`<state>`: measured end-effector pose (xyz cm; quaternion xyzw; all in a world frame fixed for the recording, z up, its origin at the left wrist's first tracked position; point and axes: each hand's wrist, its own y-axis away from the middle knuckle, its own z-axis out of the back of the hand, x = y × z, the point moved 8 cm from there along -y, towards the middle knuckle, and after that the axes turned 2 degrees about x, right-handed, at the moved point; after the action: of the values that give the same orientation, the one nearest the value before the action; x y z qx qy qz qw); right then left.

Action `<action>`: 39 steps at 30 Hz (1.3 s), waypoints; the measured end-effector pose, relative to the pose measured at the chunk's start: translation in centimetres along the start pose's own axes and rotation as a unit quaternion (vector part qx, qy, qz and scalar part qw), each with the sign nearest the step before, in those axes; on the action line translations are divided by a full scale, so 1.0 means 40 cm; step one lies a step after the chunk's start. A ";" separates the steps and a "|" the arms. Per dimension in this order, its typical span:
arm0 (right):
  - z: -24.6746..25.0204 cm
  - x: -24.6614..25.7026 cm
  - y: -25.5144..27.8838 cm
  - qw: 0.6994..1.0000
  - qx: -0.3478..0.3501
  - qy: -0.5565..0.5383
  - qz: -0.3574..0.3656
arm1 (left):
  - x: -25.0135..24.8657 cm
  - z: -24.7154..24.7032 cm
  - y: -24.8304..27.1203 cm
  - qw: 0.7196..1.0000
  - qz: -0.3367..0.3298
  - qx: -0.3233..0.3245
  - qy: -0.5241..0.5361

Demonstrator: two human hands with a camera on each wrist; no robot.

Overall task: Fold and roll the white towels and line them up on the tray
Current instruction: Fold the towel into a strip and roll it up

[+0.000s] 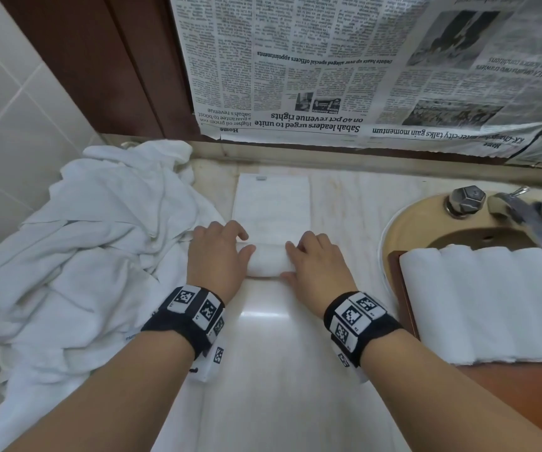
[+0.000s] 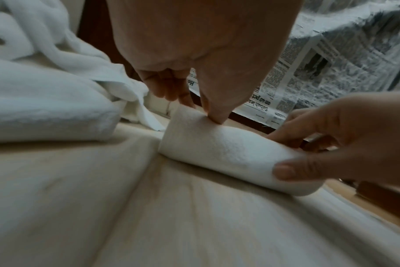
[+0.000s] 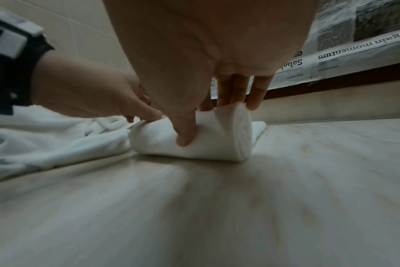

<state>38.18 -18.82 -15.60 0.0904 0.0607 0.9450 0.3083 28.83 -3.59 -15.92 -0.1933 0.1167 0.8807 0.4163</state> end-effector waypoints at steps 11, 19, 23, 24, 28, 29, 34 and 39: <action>0.012 -0.047 -0.080 0.998 0.021 -0.062 -0.002 | -0.013 0.004 -0.045 0.991 -0.091 0.021 -0.096; 0.046 -0.044 -0.142 0.999 0.018 -0.010 0.034 | -0.024 0.014 -0.128 0.997 -0.050 0.028 -0.056; 0.049 -0.068 -0.172 0.997 0.016 -0.076 0.019 | -0.040 0.003 -0.148 0.997 -0.045 0.039 -0.051; 0.047 -0.069 -0.176 0.997 0.008 -0.080 0.020 | -0.043 -0.004 -0.147 0.996 -0.050 0.050 -0.054; 0.028 -0.060 -0.181 1.000 -0.006 -0.029 0.010 | -0.036 -0.026 -0.145 0.990 -0.076 0.068 -0.094; 0.025 -0.061 -0.181 1.000 -0.005 -0.020 0.001 | -0.032 -0.023 -0.149 0.989 -0.079 0.057 -0.113; 0.051 -0.068 -0.222 1.000 -0.006 0.007 0.021 | -0.057 -0.014 -0.193 0.981 -0.104 0.016 -0.165; 0.069 -0.101 -0.257 0.997 -0.003 -0.071 0.011 | -0.058 -0.013 -0.260 0.993 -0.059 0.061 -0.082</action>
<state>47.82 -12.82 -15.21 0.1571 0.0344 0.9398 0.3016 38.39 1.14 -15.82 -0.1013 0.1236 0.8587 0.4869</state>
